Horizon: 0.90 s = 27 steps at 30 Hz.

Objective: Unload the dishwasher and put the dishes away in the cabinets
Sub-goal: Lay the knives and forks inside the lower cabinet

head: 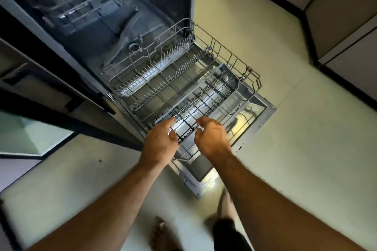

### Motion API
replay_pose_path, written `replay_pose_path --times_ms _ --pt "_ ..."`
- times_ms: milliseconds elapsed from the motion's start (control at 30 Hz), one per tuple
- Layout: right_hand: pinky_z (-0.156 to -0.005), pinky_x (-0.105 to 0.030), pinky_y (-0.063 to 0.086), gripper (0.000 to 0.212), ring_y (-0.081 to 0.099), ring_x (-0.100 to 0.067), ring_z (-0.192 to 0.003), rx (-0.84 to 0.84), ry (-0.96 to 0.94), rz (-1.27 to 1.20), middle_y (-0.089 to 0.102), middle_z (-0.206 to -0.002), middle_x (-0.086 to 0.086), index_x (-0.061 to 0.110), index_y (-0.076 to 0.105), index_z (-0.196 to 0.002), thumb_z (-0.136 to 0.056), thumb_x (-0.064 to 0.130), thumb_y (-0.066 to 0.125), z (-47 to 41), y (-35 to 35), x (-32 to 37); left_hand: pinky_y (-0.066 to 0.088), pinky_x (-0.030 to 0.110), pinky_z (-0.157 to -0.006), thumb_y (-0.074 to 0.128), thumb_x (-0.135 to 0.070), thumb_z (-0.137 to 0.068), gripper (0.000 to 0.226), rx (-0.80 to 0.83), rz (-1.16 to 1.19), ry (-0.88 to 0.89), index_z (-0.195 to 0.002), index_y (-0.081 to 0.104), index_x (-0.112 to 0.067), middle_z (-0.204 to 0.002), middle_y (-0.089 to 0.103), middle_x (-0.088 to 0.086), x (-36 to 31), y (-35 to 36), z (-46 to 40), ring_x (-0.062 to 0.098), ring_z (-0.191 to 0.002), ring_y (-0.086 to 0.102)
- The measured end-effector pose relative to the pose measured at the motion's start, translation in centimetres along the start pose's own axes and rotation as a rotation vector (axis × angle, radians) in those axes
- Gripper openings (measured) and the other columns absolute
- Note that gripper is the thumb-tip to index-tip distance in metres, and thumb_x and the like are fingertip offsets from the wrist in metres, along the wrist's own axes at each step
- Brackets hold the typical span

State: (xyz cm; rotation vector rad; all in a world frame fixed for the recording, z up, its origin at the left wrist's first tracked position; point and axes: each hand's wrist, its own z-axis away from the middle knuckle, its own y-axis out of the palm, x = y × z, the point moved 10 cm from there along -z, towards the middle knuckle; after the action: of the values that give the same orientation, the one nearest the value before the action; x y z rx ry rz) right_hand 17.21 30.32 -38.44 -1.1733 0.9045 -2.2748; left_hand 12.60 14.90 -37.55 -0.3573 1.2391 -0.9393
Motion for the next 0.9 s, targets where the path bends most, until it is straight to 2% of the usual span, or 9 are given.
replay_pose_path --times_ms 67,133,200,300,367,533,600,767,900 --pt "-0.077 -0.01 0.048 0.035 0.06 -0.009 -0.087 0.026 0.033 -0.014 0.063 -0.111 0.0 0.02 0.054 -0.132 -0.097 0.014 0.05 -1.4 0.9 -1.5 0.037 0.026 -0.107 0.053 -0.015 -0.098 0.044 0.013 -0.042 -0.015 -0.143 0.049 -0.017 -0.143 0.053 0.007 0.3 1.1 -1.7 0.02 -0.13 0.052" --pt "-0.049 -0.001 0.035 0.028 0.051 -0.001 -0.068 0.054 0.068 -0.021 0.055 -0.089 0.006 0.018 0.055 -0.128 -0.1 0.016 0.048 -3.2 1.4 -2.5 0.037 0.026 -0.108 0.053 -0.015 -0.098 0.043 0.029 -0.073 -0.032 -0.141 0.052 -0.016 -0.14 0.057 0.007 0.1 1.9 -3.6 0.019 -0.128 0.053" --pt "-0.039 -0.003 0.034 0.024 0.05 0.001 -0.062 0.081 0.101 -0.061 0.054 -0.082 0.007 0.015 0.056 -0.123 -0.102 0.017 0.045 -5.2 2.2 -3.2 0.039 0.027 -0.107 0.053 -0.017 -0.098 0.042 0.022 -0.081 -0.048 -0.141 0.052 -0.019 -0.139 0.057 0.006 0.0 2.3 -5.9 0.02 -0.127 0.055" --pt "-0.043 -0.001 0.036 0.023 0.053 0.0 -0.065 0.077 0.112 -0.085 0.06 -0.092 0.003 0.016 0.057 -0.122 -0.102 0.019 0.045 -8.3 3.0 -3.9 0.044 0.036 -0.107 0.051 -0.019 -0.099 0.042 0.011 -0.093 -0.065 -0.141 0.051 -0.024 -0.14 0.056 0.005 0.0 3.6 -9.7 0.022 -0.127 0.054" --pt "-0.042 -0.005 0.035 0.02 0.053 0.001 -0.064 0.087 0.145 -0.131 0.056 -0.084 0.008 0.016 0.06 -0.117 -0.102 0.02 0.047 -9.8 3.6 -4.6 0.046 0.04 -0.106 0.05 -0.019 -0.099 0.041 0.023 -0.095 -0.083 -0.14 0.05 -0.025 -0.14 0.055 0.004 0.2 4.7 -11.6 0.023 -0.128 0.053" --pt "-0.058 -0.023 0.056 0.02 0.063 -0.012 -0.071 0.012 0.249 -0.211 0.066 -0.089 -0.002 0.012 0.063 -0.098 -0.098 0.029 0.052 -13.4 4.5 -6.7 0.049 0.033 -0.093 0.05 -0.019 -0.101 0.039 -0.014 -0.189 -0.14 -0.14 0.05 -0.026 -0.14 0.056 0.005 0.1 6.7 -15.3 0.025 -0.125 0.056" --pt "-0.057 -0.023 0.055 0.026 0.065 -0.015 -0.071 0.038 0.327 -0.266 0.07 -0.09 -0.006 0.01 0.066 -0.094 -0.096 0.034 0.055 -14.3 5.8 -7.9 0.053 0.036 -0.09 0.05 -0.018 -0.101 0.036 -0.018 -0.231 -0.109 -0.136 0.054 -0.024 -0.134 0.06 0.007 0.0 7.4 -16.2 0.025 -0.119 0.06" --pt "-0.052 -0.014 0.041 0.042 0.071 -0.013 -0.072 0.13 0.523 -0.419 0.074 -0.08 -0.008 0.008 0.071 -0.089 -0.094 0.047 0.057 -15.6 8.9 -9.8 0.053 0.025 -0.066 0.054 -0.02 -0.099 0.022 -0.004 -0.4 -0.069 -0.117 0.066 -0.021 -0.108 0.071 0.006 1.5 9.1 -17.5 0.02 -0.093 0.069" --pt "-0.059 -0.028 0.06 0.036 0.071 -0.013 -0.053 0.2 0.635 -0.59 0.071 -0.059 -0.007 0.004 0.065 -0.092 -0.095 0.039 0.063 -15.8 10.6 -10.1 0.053 0.024 -0.058 0.057 -0.027 -0.098 0.016 0.042 -0.48 -0.093 -0.107 0.067 -0.018 -0.093 0.072 0.004 2.8 10.2 -18.3 0.015 -0.078 0.069"
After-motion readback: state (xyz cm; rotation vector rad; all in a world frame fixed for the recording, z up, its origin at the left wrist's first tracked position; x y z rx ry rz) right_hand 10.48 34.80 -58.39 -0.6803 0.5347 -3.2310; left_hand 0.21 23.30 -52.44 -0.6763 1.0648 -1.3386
